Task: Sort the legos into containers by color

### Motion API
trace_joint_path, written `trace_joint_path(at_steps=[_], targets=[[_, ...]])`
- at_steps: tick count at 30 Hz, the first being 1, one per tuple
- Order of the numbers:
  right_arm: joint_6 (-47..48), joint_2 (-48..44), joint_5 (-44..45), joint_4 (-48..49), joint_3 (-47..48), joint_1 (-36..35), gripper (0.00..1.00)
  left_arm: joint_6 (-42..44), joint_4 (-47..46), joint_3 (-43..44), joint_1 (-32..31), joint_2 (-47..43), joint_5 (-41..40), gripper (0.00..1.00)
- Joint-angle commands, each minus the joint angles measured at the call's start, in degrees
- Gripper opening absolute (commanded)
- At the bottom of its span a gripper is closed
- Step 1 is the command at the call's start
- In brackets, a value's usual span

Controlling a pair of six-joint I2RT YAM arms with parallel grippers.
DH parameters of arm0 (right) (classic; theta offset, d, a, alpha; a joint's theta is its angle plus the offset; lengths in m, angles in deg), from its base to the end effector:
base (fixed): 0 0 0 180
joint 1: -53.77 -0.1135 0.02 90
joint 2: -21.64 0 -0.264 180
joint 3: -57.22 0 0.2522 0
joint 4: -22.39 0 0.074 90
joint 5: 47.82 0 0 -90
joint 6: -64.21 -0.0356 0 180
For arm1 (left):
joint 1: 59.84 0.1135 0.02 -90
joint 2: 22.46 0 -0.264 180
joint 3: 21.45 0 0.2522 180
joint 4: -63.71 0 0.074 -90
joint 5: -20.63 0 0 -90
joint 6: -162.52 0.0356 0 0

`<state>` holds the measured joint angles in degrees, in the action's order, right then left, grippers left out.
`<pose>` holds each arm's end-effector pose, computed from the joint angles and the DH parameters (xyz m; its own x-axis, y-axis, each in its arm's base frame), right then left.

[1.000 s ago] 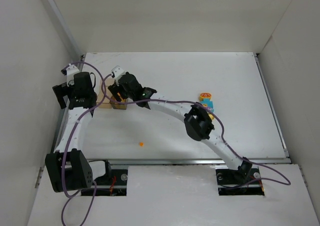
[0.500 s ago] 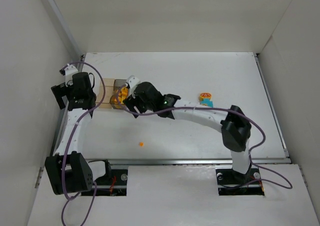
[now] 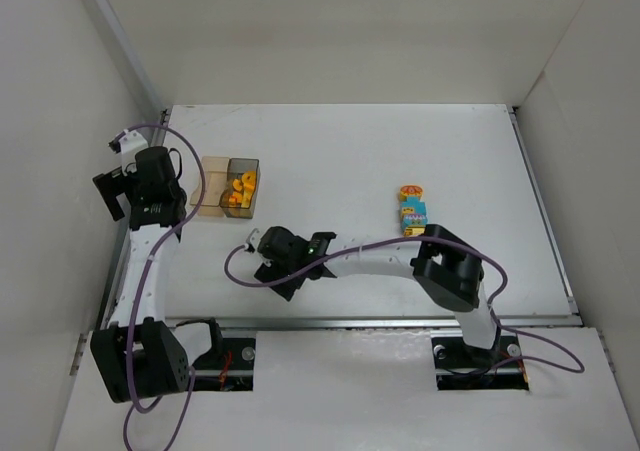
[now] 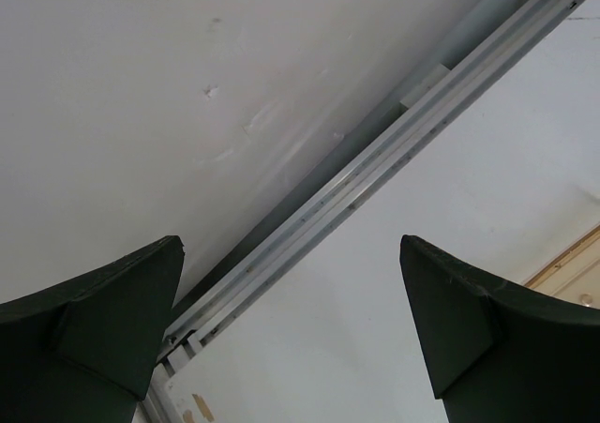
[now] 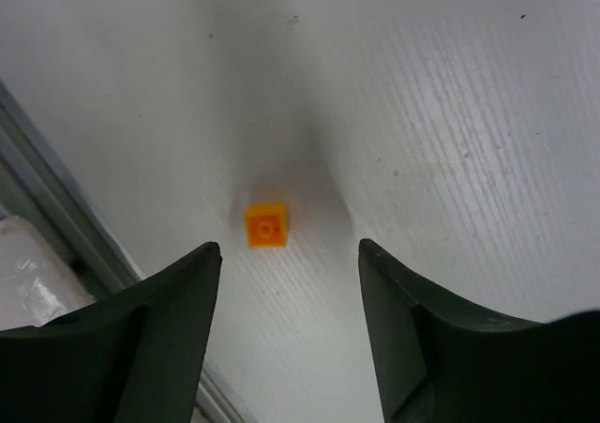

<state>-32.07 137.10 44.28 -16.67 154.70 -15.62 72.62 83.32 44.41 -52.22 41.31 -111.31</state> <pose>0.1536 0.4048 0.1821 -0.3951 -0.7401 -0.5442 -0.8905 0.4541 0.0290 0.2458 0.0569 0.3293 -0.2997 -0.0388 -0.9533 -0.7298 0.6528 0.2029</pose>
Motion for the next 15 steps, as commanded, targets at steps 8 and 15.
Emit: trace_joint_path(at_steps=[8,15], targets=[[-0.3,1.4,1.8,-2.3,3.4,-0.8,0.55,0.4,-0.9,-0.2,0.3,-2.4,-0.6,1.00],[-0.9,2.7,2.3,-0.2,2.7,-2.8,0.55,1.0,-0.9,-1.4,0.3,-3.1,-0.6,1.00]])
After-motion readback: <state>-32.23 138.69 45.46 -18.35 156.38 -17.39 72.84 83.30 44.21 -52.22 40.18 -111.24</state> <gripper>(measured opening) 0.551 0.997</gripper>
